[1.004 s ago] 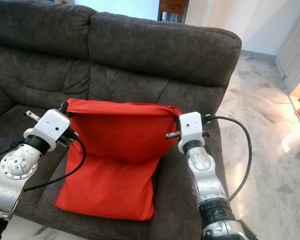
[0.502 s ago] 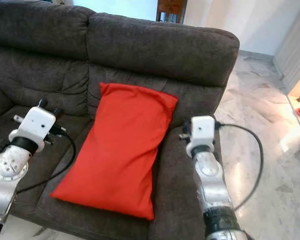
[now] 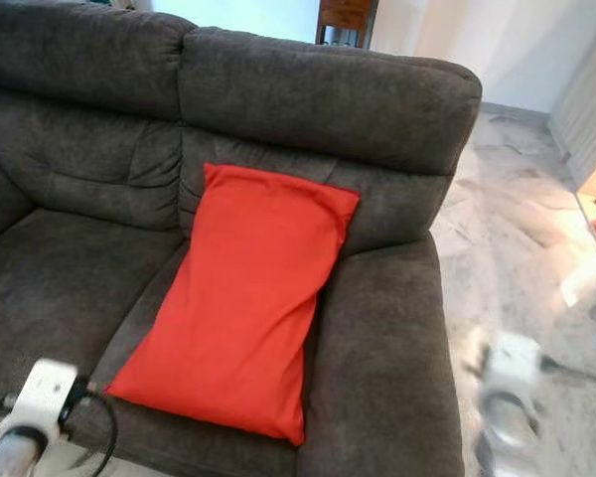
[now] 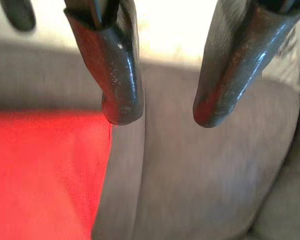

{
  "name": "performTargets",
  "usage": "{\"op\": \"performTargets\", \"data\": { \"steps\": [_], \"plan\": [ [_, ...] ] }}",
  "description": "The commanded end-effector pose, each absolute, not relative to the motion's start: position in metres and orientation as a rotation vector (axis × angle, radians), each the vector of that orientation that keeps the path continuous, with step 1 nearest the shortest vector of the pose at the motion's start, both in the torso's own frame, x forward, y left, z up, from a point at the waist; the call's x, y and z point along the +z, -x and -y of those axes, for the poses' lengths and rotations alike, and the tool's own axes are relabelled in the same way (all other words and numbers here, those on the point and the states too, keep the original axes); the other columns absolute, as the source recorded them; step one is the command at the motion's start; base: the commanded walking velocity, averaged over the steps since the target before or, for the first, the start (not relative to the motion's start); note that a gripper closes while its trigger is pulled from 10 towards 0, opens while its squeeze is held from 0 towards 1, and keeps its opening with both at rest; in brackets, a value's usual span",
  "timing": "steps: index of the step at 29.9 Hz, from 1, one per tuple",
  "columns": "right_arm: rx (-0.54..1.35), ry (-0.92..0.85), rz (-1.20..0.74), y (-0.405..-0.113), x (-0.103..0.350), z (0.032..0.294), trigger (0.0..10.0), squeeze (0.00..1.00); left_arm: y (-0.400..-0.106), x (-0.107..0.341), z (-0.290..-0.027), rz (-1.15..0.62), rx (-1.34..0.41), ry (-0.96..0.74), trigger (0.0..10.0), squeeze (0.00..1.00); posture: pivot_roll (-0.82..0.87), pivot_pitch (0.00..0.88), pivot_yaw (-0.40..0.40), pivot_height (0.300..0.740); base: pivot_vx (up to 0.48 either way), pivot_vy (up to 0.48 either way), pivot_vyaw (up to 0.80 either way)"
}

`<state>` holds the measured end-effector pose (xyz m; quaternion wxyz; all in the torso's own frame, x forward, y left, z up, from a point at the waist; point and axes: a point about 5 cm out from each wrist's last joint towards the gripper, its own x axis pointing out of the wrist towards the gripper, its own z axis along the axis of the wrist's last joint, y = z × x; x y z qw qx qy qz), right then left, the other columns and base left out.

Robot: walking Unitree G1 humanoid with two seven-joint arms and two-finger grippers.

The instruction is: Move the pillow to the sofa from floor

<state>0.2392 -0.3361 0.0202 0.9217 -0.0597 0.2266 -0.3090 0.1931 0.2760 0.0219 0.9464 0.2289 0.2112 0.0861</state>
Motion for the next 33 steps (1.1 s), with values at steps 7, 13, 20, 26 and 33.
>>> {"op": "performTargets", "data": {
  "steps": [7,13,20,26,33],
  "plan": [
    [-0.764,0.110,-0.671,-0.174,-0.025,0.344,10.0,0.00,-0.161,-0.012,-0.280,-0.541,0.187,-0.413,10.0,0.00,0.19,0.049,-0.005,0.740,0.000,0.000,0.00],
    [-0.825,0.132,-0.852,-0.125,-0.050,0.344,10.0,0.00,-0.160,-0.031,-0.279,-0.609,0.177,-0.390,10.0,0.00,0.17,0.000,0.014,0.740,0.000,0.000,0.00],
    [-0.875,0.076,-0.955,-0.094,-0.065,0.336,10.0,0.00,-0.164,-0.049,-0.267,-0.693,0.131,-0.362,10.0,0.00,0.14,0.000,0.028,0.740,0.000,0.000,0.00],
    [-0.733,0.011,-1.041,-0.096,-0.079,0.311,10.0,0.00,-0.173,-0.057,-0.258,-0.740,0.141,-0.308,10.0,0.00,0.12,0.000,0.016,0.740,0.000,0.000,0.00],
    [-0.674,0.053,-1.125,-0.087,-0.088,0.297,10.0,0.00,-0.150,-0.078,-0.248,-0.871,0.175,-0.239,10.0,0.00,0.12,0.000,0.006,0.740,0.000,0.000,0.00]
  ]
}}
